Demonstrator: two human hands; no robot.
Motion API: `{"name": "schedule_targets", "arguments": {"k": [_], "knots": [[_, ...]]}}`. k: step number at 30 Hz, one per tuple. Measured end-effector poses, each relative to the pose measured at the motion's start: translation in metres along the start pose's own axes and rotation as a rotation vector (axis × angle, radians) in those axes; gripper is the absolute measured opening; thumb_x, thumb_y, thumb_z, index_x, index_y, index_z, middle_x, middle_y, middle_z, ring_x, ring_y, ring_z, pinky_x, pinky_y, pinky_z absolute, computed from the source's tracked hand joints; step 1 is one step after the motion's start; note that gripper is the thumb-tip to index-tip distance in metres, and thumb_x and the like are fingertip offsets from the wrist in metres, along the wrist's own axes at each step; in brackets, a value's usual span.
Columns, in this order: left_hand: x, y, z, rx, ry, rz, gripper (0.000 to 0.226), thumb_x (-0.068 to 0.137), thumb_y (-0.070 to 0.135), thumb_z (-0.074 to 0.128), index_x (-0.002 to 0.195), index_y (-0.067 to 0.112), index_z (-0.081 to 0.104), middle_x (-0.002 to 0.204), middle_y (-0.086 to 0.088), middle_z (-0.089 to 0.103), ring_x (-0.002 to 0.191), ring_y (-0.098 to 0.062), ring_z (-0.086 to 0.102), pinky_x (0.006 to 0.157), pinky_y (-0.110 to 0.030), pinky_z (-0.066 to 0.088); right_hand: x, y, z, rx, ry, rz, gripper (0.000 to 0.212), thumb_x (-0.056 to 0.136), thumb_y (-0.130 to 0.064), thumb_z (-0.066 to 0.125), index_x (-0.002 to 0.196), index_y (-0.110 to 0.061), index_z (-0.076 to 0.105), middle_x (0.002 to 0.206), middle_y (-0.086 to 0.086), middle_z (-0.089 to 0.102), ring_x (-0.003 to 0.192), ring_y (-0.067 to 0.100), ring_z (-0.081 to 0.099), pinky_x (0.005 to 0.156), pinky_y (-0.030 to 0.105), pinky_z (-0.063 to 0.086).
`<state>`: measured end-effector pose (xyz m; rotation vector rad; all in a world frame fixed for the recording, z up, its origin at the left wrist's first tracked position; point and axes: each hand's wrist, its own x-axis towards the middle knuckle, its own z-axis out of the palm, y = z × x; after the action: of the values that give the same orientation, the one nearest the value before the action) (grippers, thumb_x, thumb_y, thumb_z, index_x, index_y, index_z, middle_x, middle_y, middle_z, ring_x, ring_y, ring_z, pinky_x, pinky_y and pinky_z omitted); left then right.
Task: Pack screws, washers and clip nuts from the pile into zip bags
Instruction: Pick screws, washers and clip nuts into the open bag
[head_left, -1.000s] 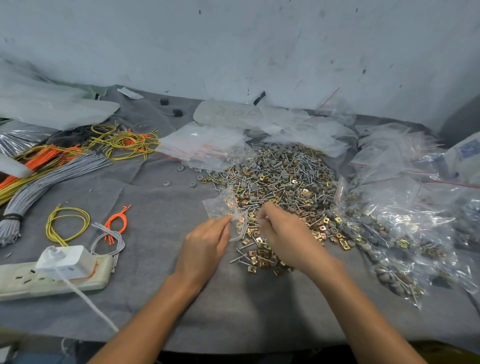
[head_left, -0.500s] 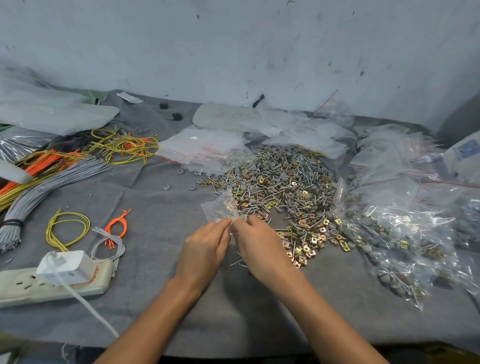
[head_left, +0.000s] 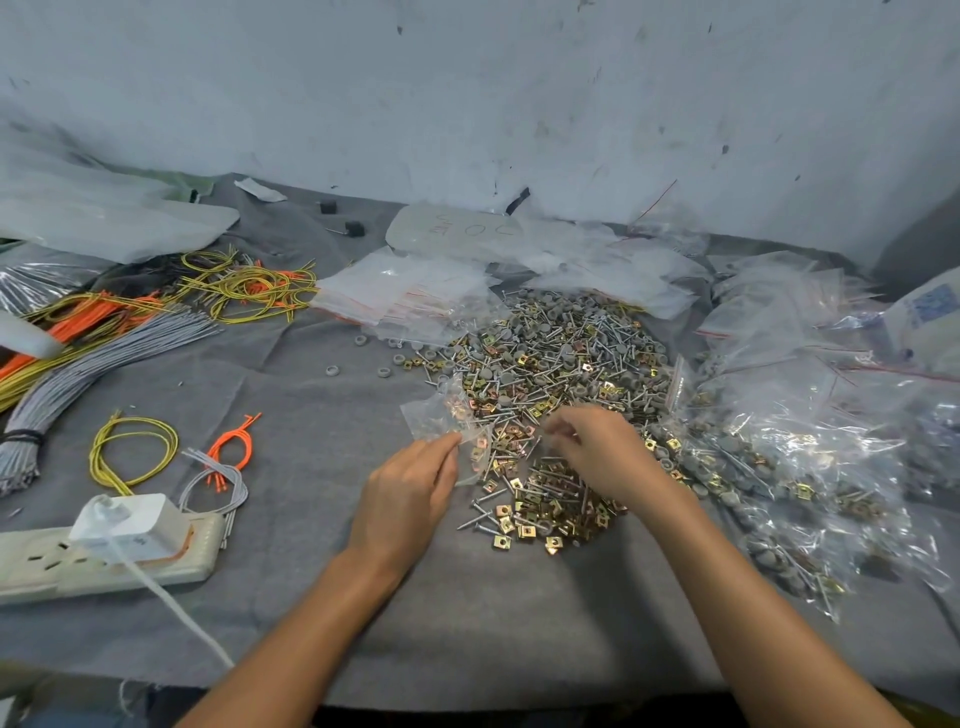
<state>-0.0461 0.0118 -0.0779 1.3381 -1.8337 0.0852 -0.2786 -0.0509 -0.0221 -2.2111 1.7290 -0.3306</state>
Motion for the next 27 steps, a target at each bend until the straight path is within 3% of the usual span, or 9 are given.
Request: {"name": "schedule_targets", "arguments": {"k": [4, 7, 13, 15, 19, 22, 27], "knots": [[0.0, 0.001, -0.001, -0.008, -0.022, -0.005, 0.026, 0.091, 0.008, 0.071, 0.117, 0.008, 0.073, 0.099, -0.003, 0.075, 0.082, -0.02, 0.071, 0.069, -0.035, 0.058, 0.008, -0.001, 0.007, -0.062, -0.035, -0.043, 0.019, 0.1, -0.021, 0.059, 0.116, -0.025, 0.068, 0.101, -0.011, 0.06, 0.089, 0.007, 0.058, 0.083, 0.03, 0.053], [0.0, 0.001, -0.002, -0.007, -0.026, -0.007, 0.025, 0.091, 0.008, 0.071, 0.117, 0.008, 0.073, 0.1, -0.004, 0.076, 0.083, -0.02, 0.072, 0.069, -0.035, 0.059, 0.013, -0.002, 0.01, -0.105, -0.038, -0.052, 0.019, 0.099, -0.023, 0.061, 0.117, -0.026, 0.067, 0.105, -0.009, 0.06, 0.1, 0.013, 0.057, 0.092, 0.037, 0.052], [0.0, 0.002, -0.002, -0.005, -0.028, 0.003, 0.026, 0.092, 0.008, 0.071, 0.118, 0.008, 0.073, 0.101, -0.003, 0.075, 0.083, -0.019, 0.072, 0.071, -0.034, 0.059, 0.014, 0.003, 0.002, -0.196, -0.104, -0.064, 0.002, 0.099, -0.03, 0.061, 0.099, -0.031, 0.062, 0.101, -0.009, 0.058, 0.1, 0.017, 0.053, 0.09, 0.039, 0.049], [0.0, 0.001, -0.002, -0.001, -0.025, 0.004, 0.027, 0.091, 0.008, 0.071, 0.118, 0.008, 0.073, 0.1, -0.003, 0.075, 0.083, -0.018, 0.072, 0.071, -0.033, 0.058, 0.01, 0.005, -0.005, -0.233, -0.083, -0.072, 0.012, 0.099, -0.029, 0.059, 0.089, -0.034, 0.054, 0.096, -0.01, 0.056, 0.096, 0.017, 0.051, 0.087, 0.038, 0.047], [-0.001, -0.001, 0.001, 0.007, -0.01, 0.012, 0.027, 0.09, 0.008, 0.072, 0.117, 0.009, 0.072, 0.099, -0.003, 0.075, 0.082, -0.018, 0.071, 0.071, -0.032, 0.056, -0.008, -0.001, -0.017, -0.12, -0.003, -0.106, 0.013, 0.098, -0.025, 0.058, 0.087, -0.031, 0.055, 0.089, -0.013, 0.057, 0.084, 0.009, 0.055, 0.074, 0.03, 0.05], [-0.002, -0.003, 0.004, 0.009, -0.001, 0.016, 0.026, 0.091, 0.009, 0.072, 0.116, 0.009, 0.072, 0.1, -0.003, 0.075, 0.082, -0.018, 0.071, 0.071, -0.031, 0.055, -0.023, -0.022, -0.016, -0.032, 0.0, -0.164, 0.011, 0.098, -0.03, 0.059, 0.088, -0.033, 0.057, 0.089, -0.018, 0.057, 0.083, -0.001, 0.054, 0.075, 0.026, 0.051], [-0.002, -0.004, 0.006, 0.03, 0.008, 0.001, 0.025, 0.092, 0.016, 0.063, 0.115, 0.01, 0.073, 0.1, -0.003, 0.075, 0.083, -0.021, 0.07, 0.072, -0.033, 0.053, -0.031, -0.057, 0.002, -0.033, 0.021, -0.265, 0.014, 0.1, -0.035, 0.055, 0.089, -0.027, 0.055, 0.093, -0.013, 0.057, 0.09, 0.012, 0.055, 0.08, 0.038, 0.049]]}}
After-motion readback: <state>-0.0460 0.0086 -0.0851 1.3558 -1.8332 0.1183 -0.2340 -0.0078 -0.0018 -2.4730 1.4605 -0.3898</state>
